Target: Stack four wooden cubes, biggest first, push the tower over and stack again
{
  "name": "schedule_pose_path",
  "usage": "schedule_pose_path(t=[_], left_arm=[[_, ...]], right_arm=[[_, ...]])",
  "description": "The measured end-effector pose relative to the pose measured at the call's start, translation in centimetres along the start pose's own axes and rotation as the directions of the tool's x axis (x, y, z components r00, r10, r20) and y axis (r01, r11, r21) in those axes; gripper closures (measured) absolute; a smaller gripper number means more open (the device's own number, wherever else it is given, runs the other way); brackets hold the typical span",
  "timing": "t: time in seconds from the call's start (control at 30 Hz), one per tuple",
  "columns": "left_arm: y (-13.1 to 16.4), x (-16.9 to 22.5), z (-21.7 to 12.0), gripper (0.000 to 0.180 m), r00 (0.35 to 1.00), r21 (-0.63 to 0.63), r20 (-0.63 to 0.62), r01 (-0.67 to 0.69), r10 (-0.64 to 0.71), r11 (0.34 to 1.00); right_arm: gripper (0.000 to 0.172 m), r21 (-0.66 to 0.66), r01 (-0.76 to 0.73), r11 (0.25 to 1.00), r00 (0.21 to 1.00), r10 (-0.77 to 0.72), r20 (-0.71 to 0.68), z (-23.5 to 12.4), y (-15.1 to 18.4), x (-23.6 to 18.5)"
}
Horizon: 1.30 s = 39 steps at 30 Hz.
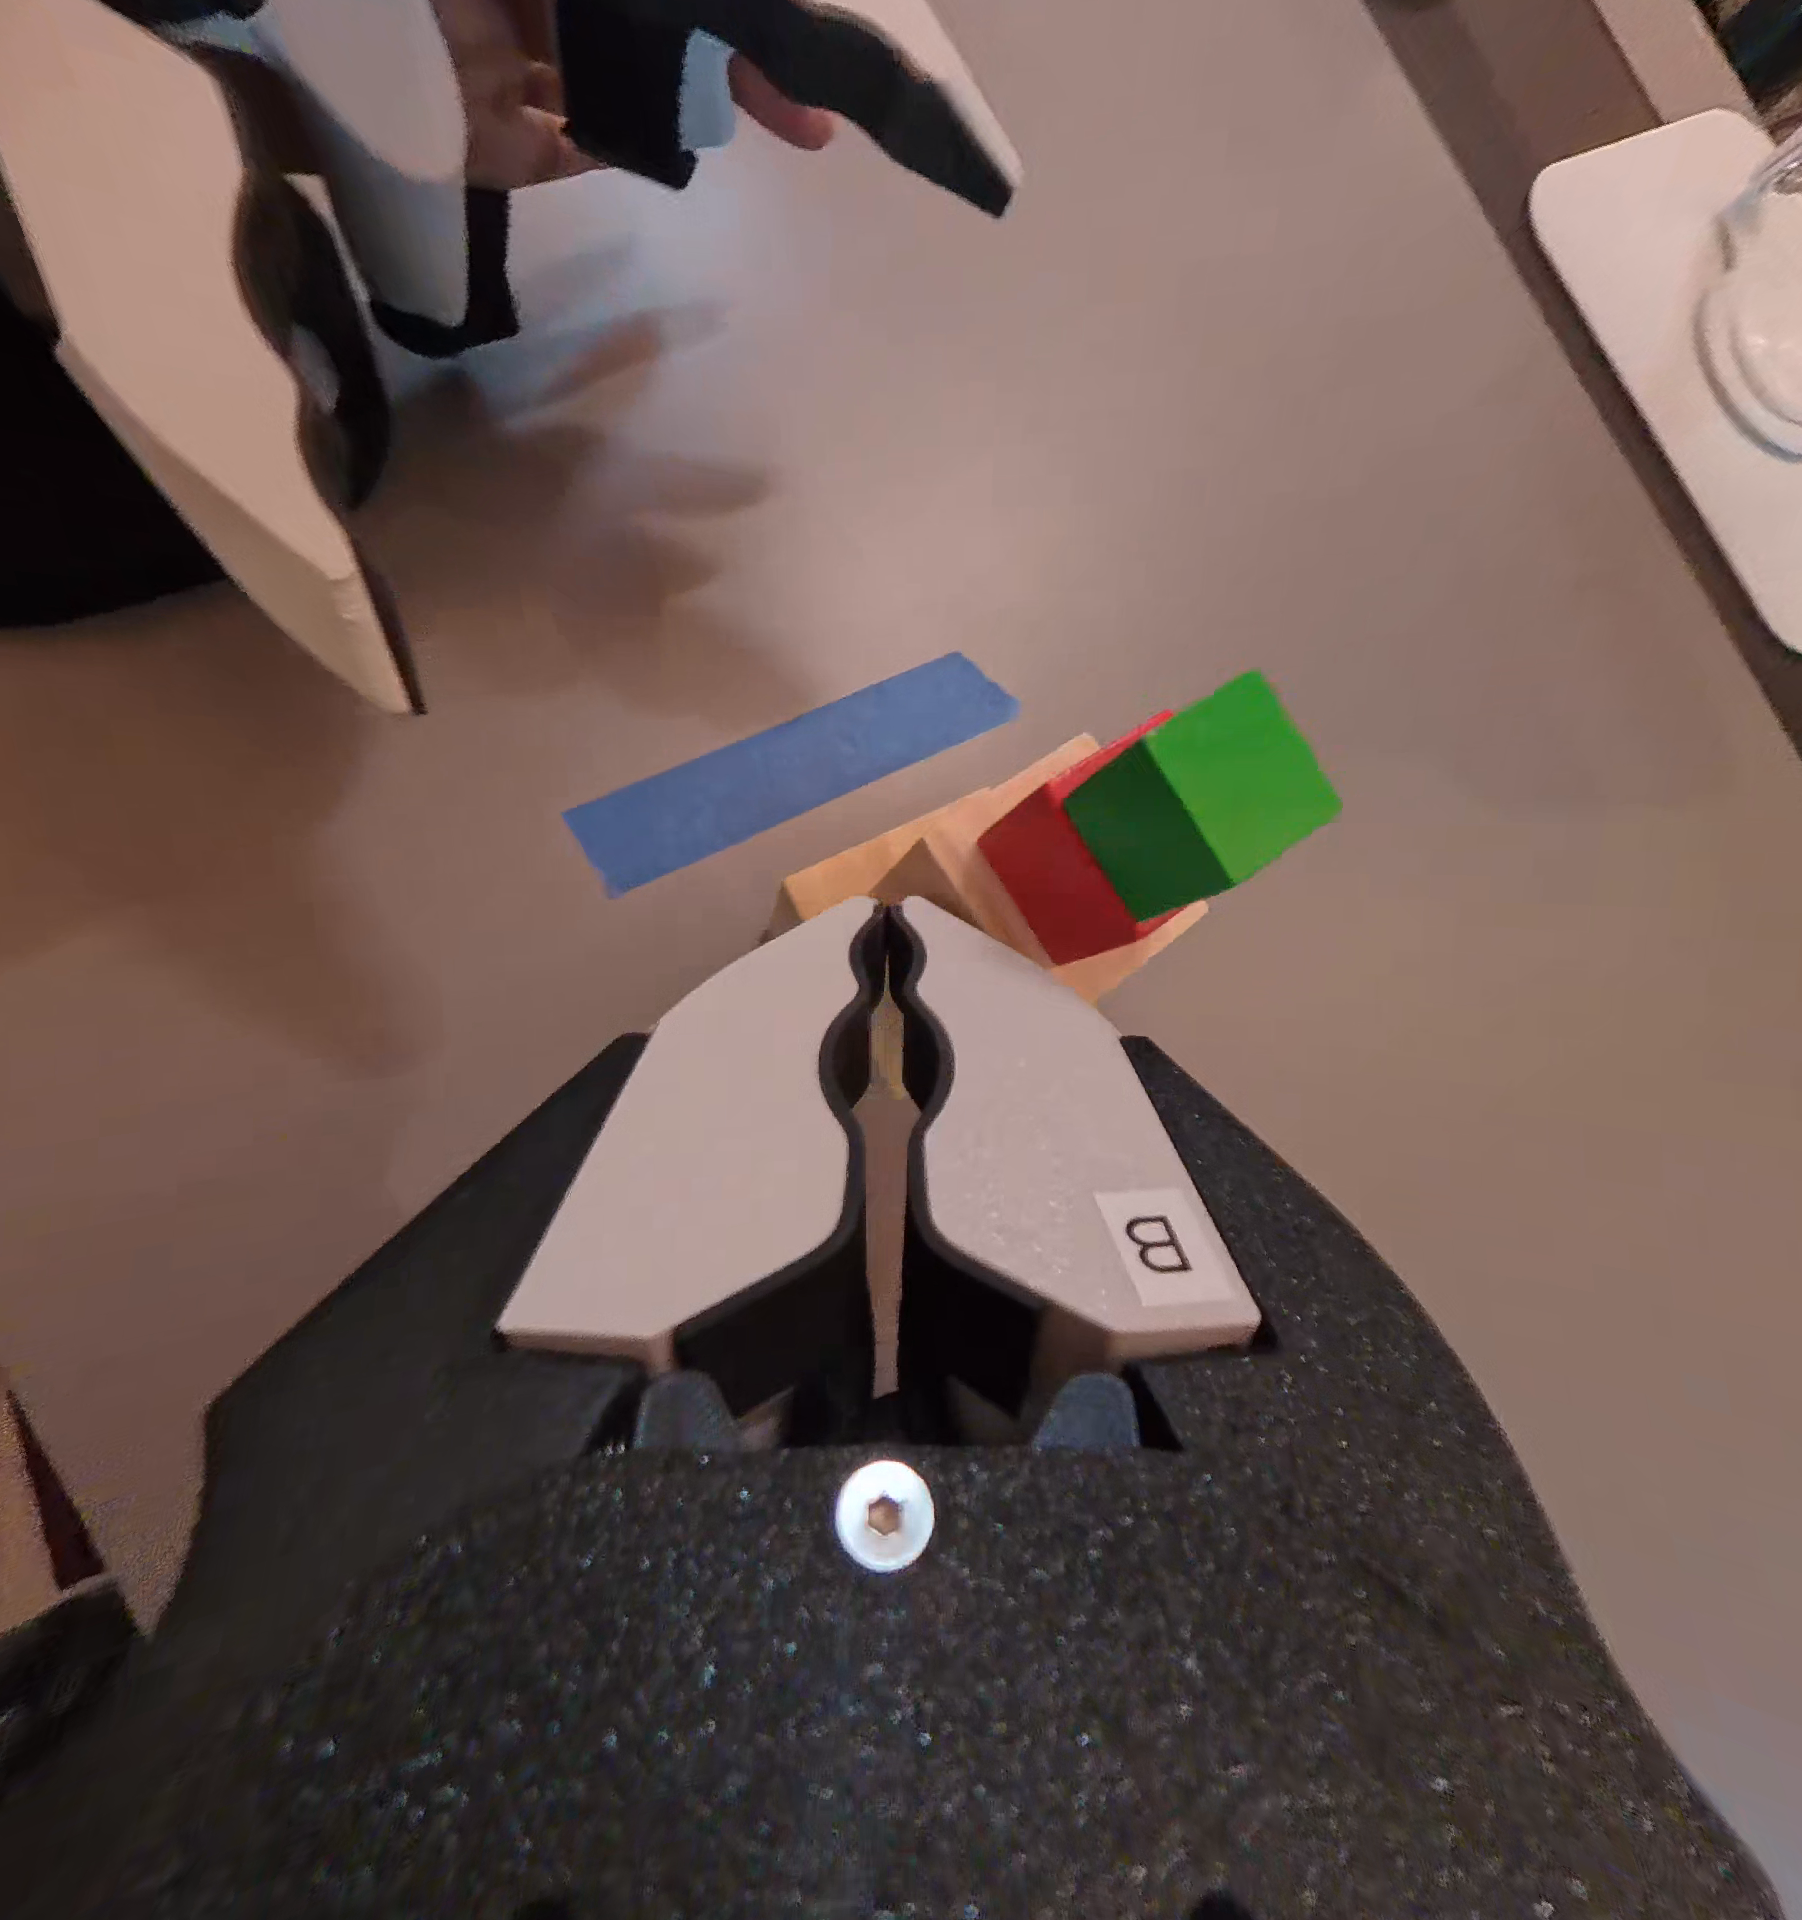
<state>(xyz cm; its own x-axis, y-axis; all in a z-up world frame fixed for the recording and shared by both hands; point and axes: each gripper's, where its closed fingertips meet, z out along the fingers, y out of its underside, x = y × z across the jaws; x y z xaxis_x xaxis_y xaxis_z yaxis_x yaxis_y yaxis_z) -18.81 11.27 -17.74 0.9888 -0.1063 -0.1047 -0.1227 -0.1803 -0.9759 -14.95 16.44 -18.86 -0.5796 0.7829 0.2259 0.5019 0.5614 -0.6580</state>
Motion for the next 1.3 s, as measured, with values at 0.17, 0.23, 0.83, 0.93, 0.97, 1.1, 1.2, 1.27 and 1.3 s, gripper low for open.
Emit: schedule_pose_path(t=[0.17,0.23,0.83,0.93,0.97,1.1,1.2,1.27,1.3], left_arm=[[0.0,0.0,0.0,0.04,1.0,0.003,0.0,0.001,-0.001,1.0],[0.0,0.0,0.0,0.04,1.0,0.0,0.0,-0.001,0.001,1.0],[0.5,0.1,0.2,0.04,1.0,-0.025,-0.009,0.002,-0.002,1.0],[0.6,0.1,0.3,0.04,1.0,-0.028,-0.008,0.007,-0.007,1.0],[0.6,0.1,0.3,0.04,1.0,-0.029,-0.009,0.007,-0.007,1.0],[0.6,0.2,0.3,0.04,1.0,-0.032,-0.012,0.003,-0.004,0.999],[0.6,0.1,0.3,0.04,1.0,-0.032,-0.011,0.004,-0.005,0.999],[0.6,0.1,0.3,0.04,1.0,-0.032,-0.008,0.005,-0.005,0.999],[0.6,0.1,0.2,0.04,1.0,-0.031,-0.007,0.006,-0.006,1.0]], right_arm=[[0.172,0.036,-0.004,0.999,0.999,0.005,-0.034,0.5,-0.7,1.7],[0.172,0.038,0.0,0.999,0.999,0.002,-0.052,0.7,-0.7,2.4],[0.038,0.48,-0.062,0.875,0.873,-0.186,0.451,-3.3,-0.9,1.7],[0.066,0.399,-0.029,0.917,0.864,-0.177,0.471,-2.2,0.4,1.4],[0.072,0.35,0.008,0.937,0.867,-0.181,0.464,-1.7,0.8,1.3],[0.086,0.125,0.204,0.971,0.866,-0.238,0.441,0.2,1.9,0.9],[0.089,-0.024,0.357,0.934,0.837,-0.308,0.453,1.8,2.4,0.5],[0.09,-0.087,0.428,0.9,0.815,-0.343,0.467,2.6,2.5,0.3],[0.09,-0.109,0.453,0.885,0.808,-0.356,0.47,3.0,2.5,0.2]])
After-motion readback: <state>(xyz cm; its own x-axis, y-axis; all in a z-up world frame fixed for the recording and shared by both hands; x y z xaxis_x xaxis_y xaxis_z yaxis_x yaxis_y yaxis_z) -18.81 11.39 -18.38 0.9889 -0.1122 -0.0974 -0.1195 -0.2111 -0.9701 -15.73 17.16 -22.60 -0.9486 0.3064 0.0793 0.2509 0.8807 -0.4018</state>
